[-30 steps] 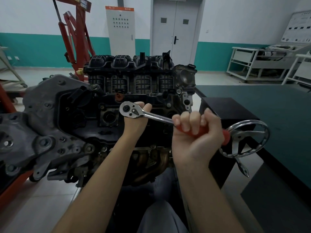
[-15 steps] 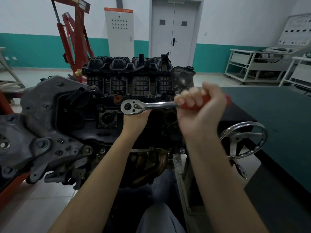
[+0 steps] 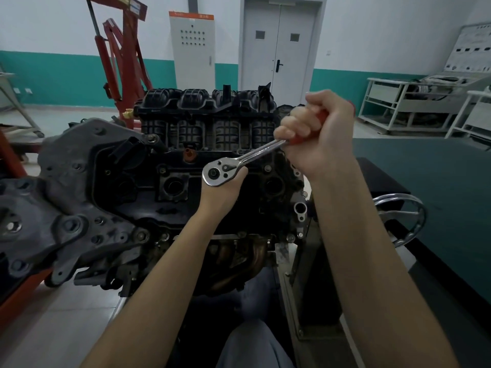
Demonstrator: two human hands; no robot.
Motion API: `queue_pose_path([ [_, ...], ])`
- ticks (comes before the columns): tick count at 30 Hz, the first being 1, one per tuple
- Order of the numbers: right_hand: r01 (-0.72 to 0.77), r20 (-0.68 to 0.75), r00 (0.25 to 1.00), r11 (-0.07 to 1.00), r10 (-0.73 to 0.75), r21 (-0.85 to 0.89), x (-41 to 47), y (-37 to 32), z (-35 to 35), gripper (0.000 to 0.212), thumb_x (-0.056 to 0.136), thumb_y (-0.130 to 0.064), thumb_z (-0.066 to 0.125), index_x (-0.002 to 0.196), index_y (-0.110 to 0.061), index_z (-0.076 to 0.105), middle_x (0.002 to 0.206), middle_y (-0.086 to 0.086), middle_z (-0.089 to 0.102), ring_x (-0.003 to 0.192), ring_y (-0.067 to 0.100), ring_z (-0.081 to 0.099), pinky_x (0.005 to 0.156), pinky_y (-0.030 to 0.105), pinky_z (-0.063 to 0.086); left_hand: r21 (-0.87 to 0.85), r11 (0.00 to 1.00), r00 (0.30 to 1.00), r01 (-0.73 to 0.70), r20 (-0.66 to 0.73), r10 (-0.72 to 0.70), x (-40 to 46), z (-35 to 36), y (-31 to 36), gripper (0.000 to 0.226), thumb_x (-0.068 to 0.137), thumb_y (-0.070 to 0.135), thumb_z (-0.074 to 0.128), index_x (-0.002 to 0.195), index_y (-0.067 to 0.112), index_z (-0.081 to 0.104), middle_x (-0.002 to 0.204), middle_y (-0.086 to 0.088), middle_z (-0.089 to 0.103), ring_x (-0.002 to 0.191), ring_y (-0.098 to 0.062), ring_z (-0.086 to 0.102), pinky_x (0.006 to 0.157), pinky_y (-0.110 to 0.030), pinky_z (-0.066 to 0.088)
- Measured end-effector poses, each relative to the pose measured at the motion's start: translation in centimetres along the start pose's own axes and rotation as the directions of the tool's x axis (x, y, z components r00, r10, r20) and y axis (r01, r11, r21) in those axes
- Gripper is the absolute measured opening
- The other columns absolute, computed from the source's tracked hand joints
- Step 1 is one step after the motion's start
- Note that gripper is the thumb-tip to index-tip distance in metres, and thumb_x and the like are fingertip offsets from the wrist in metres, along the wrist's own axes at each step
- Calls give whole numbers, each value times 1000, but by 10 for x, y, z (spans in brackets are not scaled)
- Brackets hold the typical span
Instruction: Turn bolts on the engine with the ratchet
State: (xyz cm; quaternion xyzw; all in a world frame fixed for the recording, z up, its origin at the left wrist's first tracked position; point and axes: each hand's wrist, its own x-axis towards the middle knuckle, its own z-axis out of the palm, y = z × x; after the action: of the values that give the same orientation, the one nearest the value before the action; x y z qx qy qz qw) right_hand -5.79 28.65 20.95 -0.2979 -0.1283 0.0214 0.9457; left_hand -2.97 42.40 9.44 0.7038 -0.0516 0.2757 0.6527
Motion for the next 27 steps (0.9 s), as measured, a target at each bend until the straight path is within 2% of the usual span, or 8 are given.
queue_pose_path([
  [2, 14, -22, 1000, 1000, -14, 28, -2, 2, 0, 40, 88, -6, 41, 50, -18, 32, 40, -6, 23, 37, 11, 22, 42, 20, 29, 4, 1000, 1000, 13, -1, -13, 1, 0, 2, 47, 89, 4, 59, 54, 20, 32, 39, 18, 36, 36, 0, 33, 41, -9, 29],
  [6, 221, -106, 973, 958, -204, 183, -44, 31, -23, 37, 88, -8, 41, 53, -19, 35, 43, -5, 28, 40, 12, 28, 45, 22, 36, -85, 996, 994, -12, -111, 3, 2, 3, 1, 39, 91, 10, 64, 59, 16, 42, 44, 17, 44, 44, 3, 43, 49, -7, 37],
  [9, 306, -145, 950, 914, -275, 268, -78, 57, -37, 32, 82, -12, 46, 53, -19, 37, 45, -4, 30, 44, 13, 33, 52, 25, 44, -95, 994, 989, -56, -145, 41, 1, 6, 0, 51, 93, 12, 63, 54, 18, 31, 40, 17, 35, 40, 1, 36, 46, -7, 32],
  [14, 281, -80, 960, 935, -270, 217, -64, 43, -35, 40, 87, -8, 39, 49, -20, 34, 41, -5, 26, 40, 12, 27, 46, 23, 36, -58, 996, 992, -72, -105, 65, 2, 4, -8, 52, 93, 3, 60, 52, 19, 33, 39, 18, 38, 39, 3, 39, 47, -6, 32],
  [18, 96, -43, 995, 991, -92, 93, -18, 7, -18, 44, 87, -7, 38, 46, -19, 33, 38, -7, 23, 35, 10, 20, 41, 19, 27, -13, 999, 998, -53, -30, 53, 1, 2, -6, 31, 91, 9, 63, 68, 24, 49, 59, 21, 51, 51, 12, 51, 55, -3, 40],
  [21, -13, -47, 999, 996, 17, 83, 2, -5, -9, 46, 88, -8, 39, 44, -19, 32, 39, -7, 22, 35, 10, 20, 40, 19, 26, 7, 997, 997, -71, 11, 71, 1, 4, -4, 36, 89, 6, 63, 60, 20, 47, 47, 22, 50, 47, 8, 48, 48, -4, 37],
  [23, 19, -75, 997, 993, -11, 117, -1, -2, -12, 45, 89, -8, 40, 45, -19, 32, 40, -7, 23, 36, 10, 21, 41, 19, 26, 10, 998, 998, -54, 13, 54, 3, 5, 0, 37, 90, 5, 63, 59, 20, 49, 46, 21, 51, 46, 8, 48, 48, -4, 38],
  [27, 252, -157, 963, 939, -219, 234, -46, 34, -34, 38, 89, -9, 40, 53, -19, 34, 44, -5, 27, 41, 12, 27, 47, 22, 34, -44, 997, 996, -64, -62, 61, 6, 5, 1, 45, 90, -3, 58, 56, 18, 39, 46, 15, 43, 43, 4, 43, 50, -10, 36],
])
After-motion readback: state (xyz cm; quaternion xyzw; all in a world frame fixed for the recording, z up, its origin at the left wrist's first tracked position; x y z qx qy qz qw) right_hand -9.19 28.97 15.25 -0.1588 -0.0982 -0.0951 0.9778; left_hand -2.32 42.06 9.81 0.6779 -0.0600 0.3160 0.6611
